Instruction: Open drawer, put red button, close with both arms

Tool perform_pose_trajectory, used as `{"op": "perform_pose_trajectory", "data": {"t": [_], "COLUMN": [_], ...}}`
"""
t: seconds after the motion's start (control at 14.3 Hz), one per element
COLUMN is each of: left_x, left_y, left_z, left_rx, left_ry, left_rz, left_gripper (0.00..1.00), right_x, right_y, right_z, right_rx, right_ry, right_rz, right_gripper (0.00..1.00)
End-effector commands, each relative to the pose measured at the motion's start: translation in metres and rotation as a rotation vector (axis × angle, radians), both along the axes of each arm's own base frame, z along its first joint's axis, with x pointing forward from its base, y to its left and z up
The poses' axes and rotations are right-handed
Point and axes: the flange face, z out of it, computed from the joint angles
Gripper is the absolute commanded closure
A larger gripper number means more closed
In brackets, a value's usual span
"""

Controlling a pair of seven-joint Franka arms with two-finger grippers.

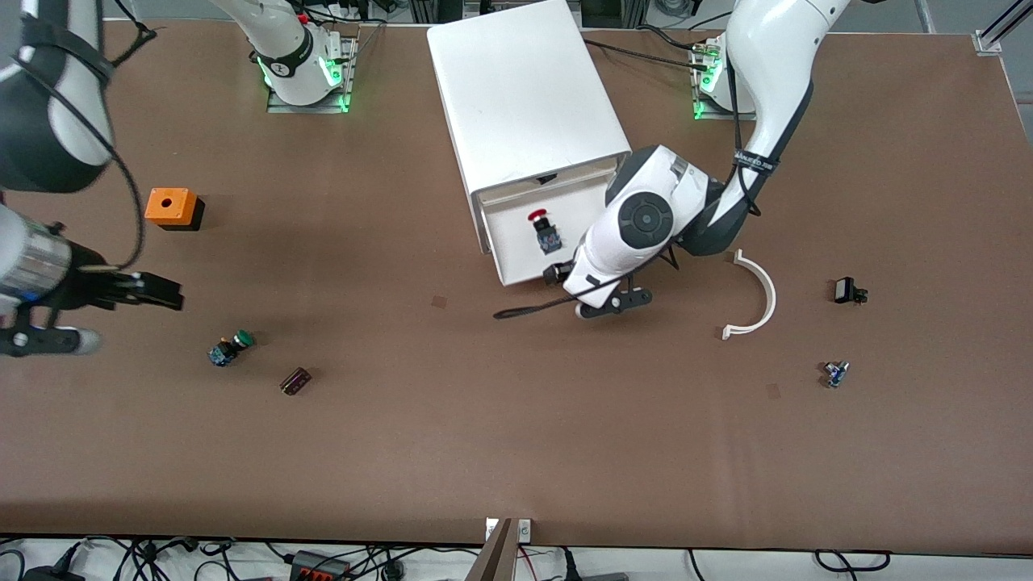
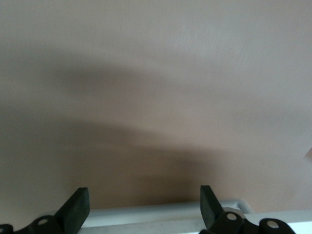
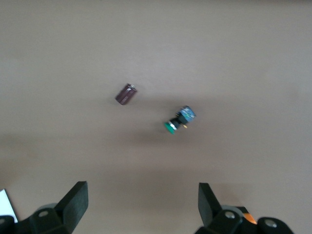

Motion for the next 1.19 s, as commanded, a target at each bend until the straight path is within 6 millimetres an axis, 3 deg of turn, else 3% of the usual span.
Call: {"op": "perform_pose_trajectory", "data": {"t": [0.0,0.28,0.77,0.98,1.12], "left_x": [-0.027,-0.045,-0.07,-0.076,-0.079], "left_y": [-0.005,-0.01,-0.033,-0.035,-0.035], "left_z": [0.006,-0.015,-0.012,-0.012,-0.011], "left_rx": [0.042,0.078,0.066,0.081,0.089], "left_ry": [0.104,0.192,0.24,0.262,0.271], "left_rz": [-0.033,-0.056,-0.098,-0.103,-0.107], "left_gripper": [0.0,0.0,0.0,0.0,0.0], "right_x": [-0.026,-0.048,-0.089,-0.117,-0.122], "right_y": [-0.021,-0.032,-0.026,-0.027,-0.026], "right_z": [0.011,0.029,0.018,0.01,0.011], "right_rx": [0.008,0.008,-0.021,-0.017,-0.016], "right_ry": [0.017,0.005,-0.017,-0.037,-0.032], "right_rz": [0.002,-0.005,0.014,0.016,0.017], "right_gripper": [0.0,0.0,0.0,0.0,0.0]}}
